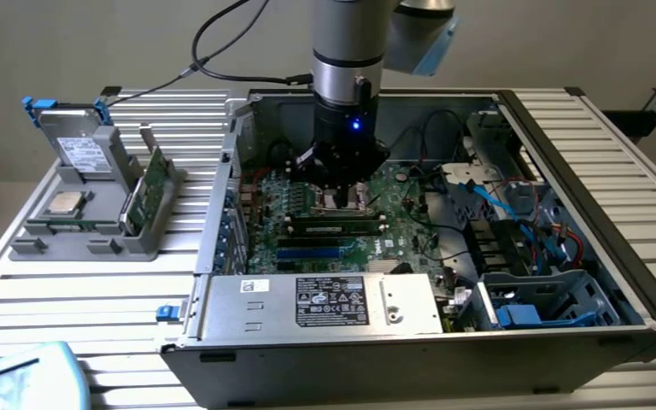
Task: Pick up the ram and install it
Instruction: 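Press down the ram until it locks into place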
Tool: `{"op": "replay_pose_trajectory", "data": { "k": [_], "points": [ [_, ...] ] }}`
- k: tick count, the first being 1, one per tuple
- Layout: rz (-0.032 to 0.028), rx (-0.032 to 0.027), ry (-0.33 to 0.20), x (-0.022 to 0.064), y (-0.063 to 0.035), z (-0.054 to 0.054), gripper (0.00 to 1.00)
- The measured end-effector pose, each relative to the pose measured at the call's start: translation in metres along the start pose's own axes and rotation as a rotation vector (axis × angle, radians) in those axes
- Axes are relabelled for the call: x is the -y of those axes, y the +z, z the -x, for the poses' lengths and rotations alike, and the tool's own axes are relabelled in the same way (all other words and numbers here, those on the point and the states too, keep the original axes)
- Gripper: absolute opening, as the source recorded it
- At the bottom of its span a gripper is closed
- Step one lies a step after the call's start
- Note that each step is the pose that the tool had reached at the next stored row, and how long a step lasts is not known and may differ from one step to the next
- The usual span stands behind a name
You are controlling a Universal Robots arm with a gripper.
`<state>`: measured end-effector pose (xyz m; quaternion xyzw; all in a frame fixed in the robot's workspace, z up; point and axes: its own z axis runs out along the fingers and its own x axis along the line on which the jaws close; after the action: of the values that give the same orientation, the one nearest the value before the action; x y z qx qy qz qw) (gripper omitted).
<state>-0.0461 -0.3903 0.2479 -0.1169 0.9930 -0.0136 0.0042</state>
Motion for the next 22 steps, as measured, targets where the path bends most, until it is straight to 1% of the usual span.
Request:
{"op": "replay_pose_trajectory", "data": {
  "k": [3, 5, 8, 11, 22],
  "points": [
    [0.0076, 0.0019, 0.0, 0.0005, -0.0008, -0.0017, 0.11],
    [0.0095, 0.0023, 0.001, 0.0014, -0.0009, -0.0023, 0.11],
    [0.0101, 0.0024, 0.004, 0.0039, -0.0008, -0.003, 0.11],
    [0.0101, 0.002, 0.023, 0.0045, -0.0008, -0.0032, 0.11],
    [0.0103, -0.0002, 0.126, 0.0047, -0.0008, -0.0032, 0.11]
  ]
}}
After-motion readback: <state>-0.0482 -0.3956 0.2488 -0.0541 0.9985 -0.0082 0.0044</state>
